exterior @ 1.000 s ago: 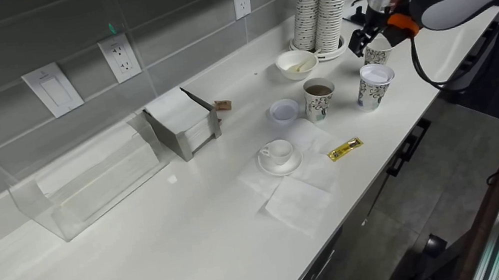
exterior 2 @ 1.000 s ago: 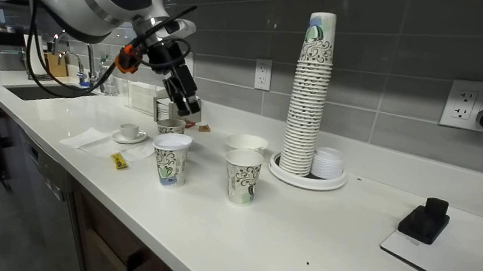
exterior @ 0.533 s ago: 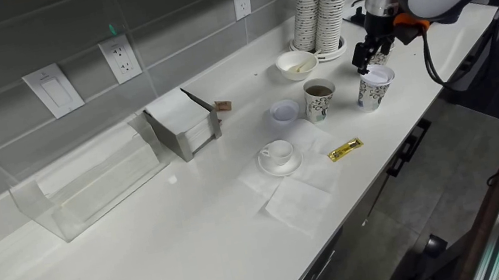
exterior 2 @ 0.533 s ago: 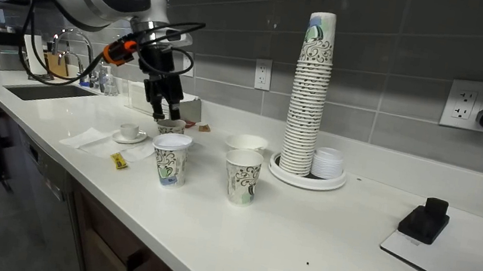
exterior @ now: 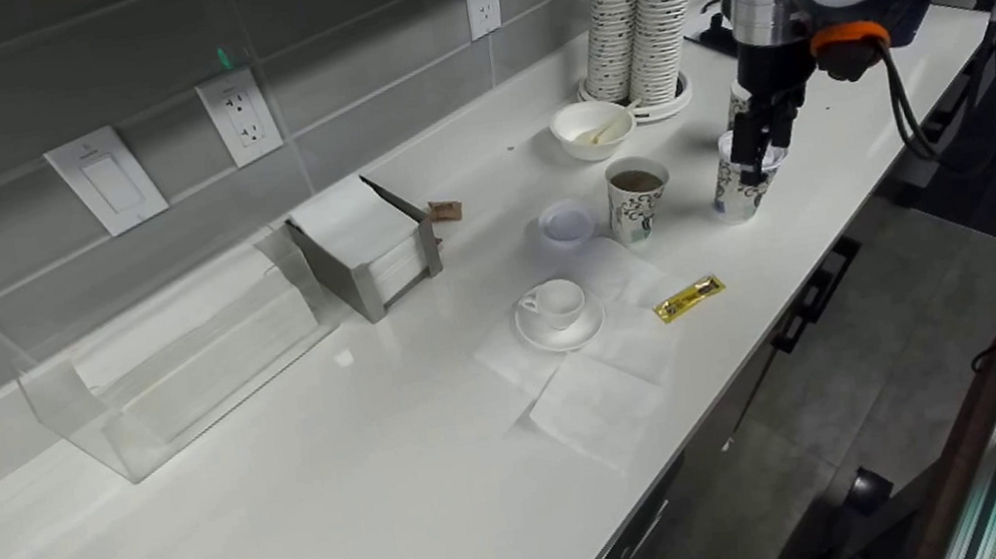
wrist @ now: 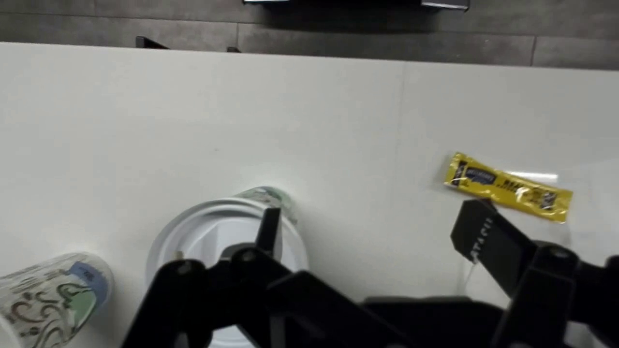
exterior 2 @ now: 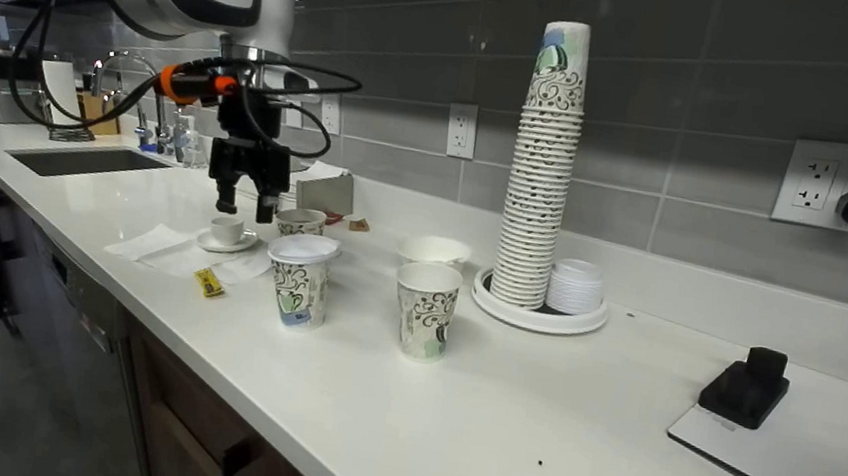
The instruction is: Remove the teabag from the cup and place it on the table
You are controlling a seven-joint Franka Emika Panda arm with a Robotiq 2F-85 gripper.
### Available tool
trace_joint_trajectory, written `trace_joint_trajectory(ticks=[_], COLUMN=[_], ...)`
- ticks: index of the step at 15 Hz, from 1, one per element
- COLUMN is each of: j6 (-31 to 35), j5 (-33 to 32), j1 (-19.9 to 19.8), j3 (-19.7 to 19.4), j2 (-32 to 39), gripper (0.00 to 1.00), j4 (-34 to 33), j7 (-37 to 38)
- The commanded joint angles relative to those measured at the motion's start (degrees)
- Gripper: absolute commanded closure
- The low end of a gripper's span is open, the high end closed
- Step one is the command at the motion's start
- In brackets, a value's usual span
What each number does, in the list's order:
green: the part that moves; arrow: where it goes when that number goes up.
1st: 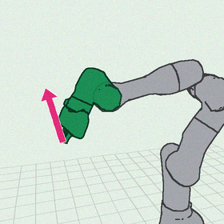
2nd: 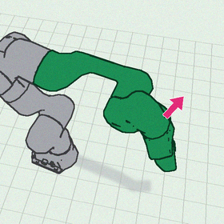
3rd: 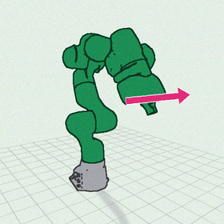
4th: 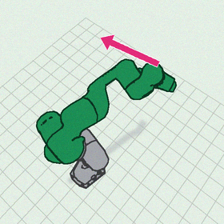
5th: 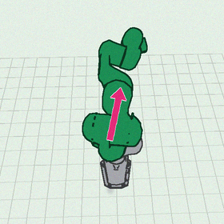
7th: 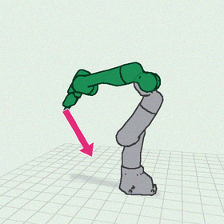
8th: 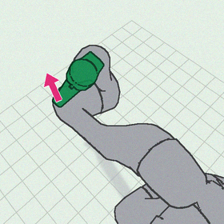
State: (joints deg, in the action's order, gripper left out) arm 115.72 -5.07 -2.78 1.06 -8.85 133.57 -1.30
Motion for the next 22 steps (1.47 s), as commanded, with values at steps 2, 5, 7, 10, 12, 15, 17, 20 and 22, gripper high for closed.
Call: trace_joint_trajectory(ticks=[2, 5, 7, 10, 12, 15, 17, 20, 22], j6=[-8.6, -12.6, -10.3, -0.5, 6.0, 15.8, 19.4, 20.7, 21.8], j5=[8.6, 10.6, 11.3, 14.3, 14.1, 10.1, 8.7, 7.9, 7.4], j1=[1.9, 2.0, 1.9, 2.4, 2.9, 3.0, 3.0, 3.3, 3.2], j3=[-1.9, -2.0, -1.7, -0.9, -0.2, 0.9, 1.5, 1.9, 2.0], j2=[0.3, 0.7, 0.2, -0.7, -0.9, -0.5, -0.5, -0.1, -0.3], gripper=[0.00, 0.00, 0.00, 0.00, 0.00, 0.00, 0.00, 0.00, 0.00], j4=[-2.1, -2.9, -1.9, -0.1, 0.6, 1.8, 2.6, 3.6, 4.3], j7=[-9.3, -11.5, -8.9, -3.7, -1.2, 4.0, 6.7, 7.8, 8.6])
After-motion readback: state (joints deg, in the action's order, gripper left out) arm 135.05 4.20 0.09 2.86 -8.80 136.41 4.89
